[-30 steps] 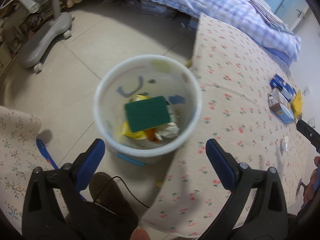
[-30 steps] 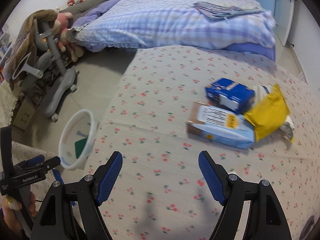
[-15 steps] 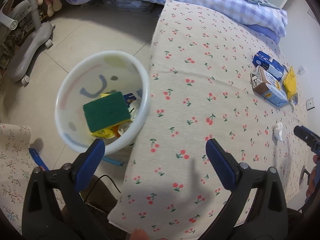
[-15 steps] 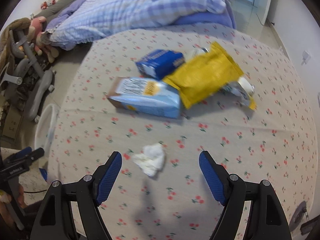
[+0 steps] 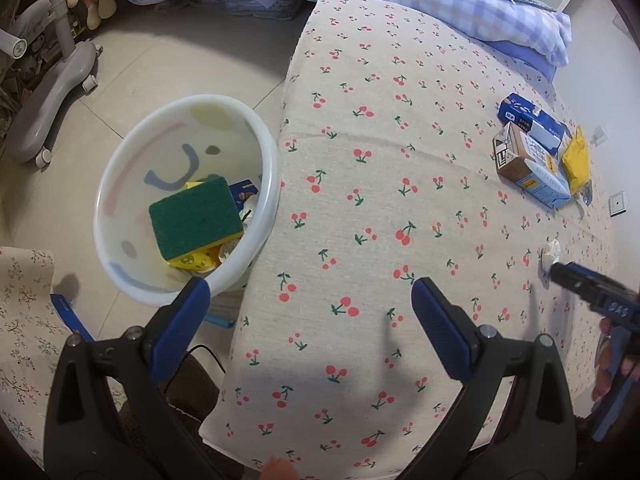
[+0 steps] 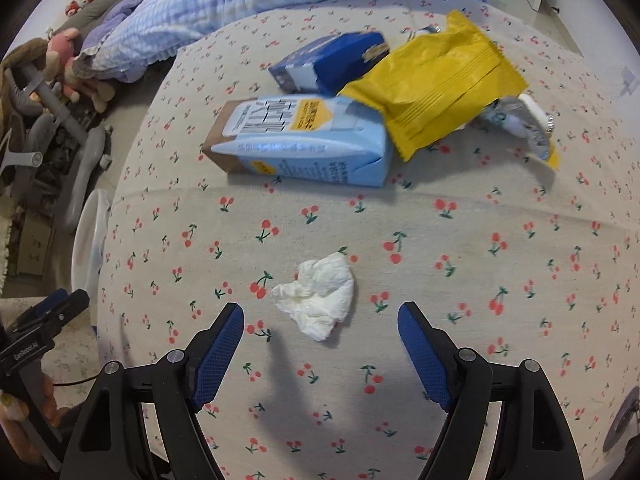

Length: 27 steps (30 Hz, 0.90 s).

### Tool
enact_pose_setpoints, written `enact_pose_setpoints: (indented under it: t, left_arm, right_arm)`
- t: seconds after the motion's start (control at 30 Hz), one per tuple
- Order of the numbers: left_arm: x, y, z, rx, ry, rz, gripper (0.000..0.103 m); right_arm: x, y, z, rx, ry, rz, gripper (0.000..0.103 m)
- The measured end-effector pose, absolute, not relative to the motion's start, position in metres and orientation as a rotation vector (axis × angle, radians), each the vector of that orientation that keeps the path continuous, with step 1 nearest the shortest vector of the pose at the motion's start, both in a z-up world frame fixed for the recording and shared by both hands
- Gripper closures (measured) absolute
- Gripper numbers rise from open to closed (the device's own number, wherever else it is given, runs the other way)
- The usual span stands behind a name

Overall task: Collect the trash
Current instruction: 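Move the right tool to the crumpled white tissue and grasp it, then grasp the light-blue milk carton with the left tool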

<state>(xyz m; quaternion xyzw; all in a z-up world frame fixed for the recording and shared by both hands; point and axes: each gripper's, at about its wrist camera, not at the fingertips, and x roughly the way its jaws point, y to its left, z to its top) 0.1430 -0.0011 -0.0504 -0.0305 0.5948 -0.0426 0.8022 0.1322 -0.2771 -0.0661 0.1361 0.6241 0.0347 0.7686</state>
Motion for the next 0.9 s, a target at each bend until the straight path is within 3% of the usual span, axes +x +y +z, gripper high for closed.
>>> enact_pose_setpoints:
  t: [0.07, 0.13, 0.23, 0.9]
  left_arm:
    - [0.143, -0.004, -0.05, -0.074, 1.276, -0.097, 0.003]
    - [0.144, -0.008, -0.05, -0.079, 1.279, -0.104, 0.003]
    - [0.144, -0.019, -0.051, -0.064, 1.284, -0.126, 0.003]
    - [0.212, -0.233, -0.037, 0.489, 1.132, -0.516, 0.003]
  right_arm:
    - [0.133, -0.275, -0.07, 0.295, 1.358, 0.069, 0.039]
    - [0.134, -0.275, -0.073, 0.301, 1.365, 0.069, 0.067]
    - [0.132, -0.28, -0.069, 0.324, 1.34, 0.064, 0.081]
    - [0.082, -0.392, -0.044, 0.457, 1.224, -0.022, 0.082]
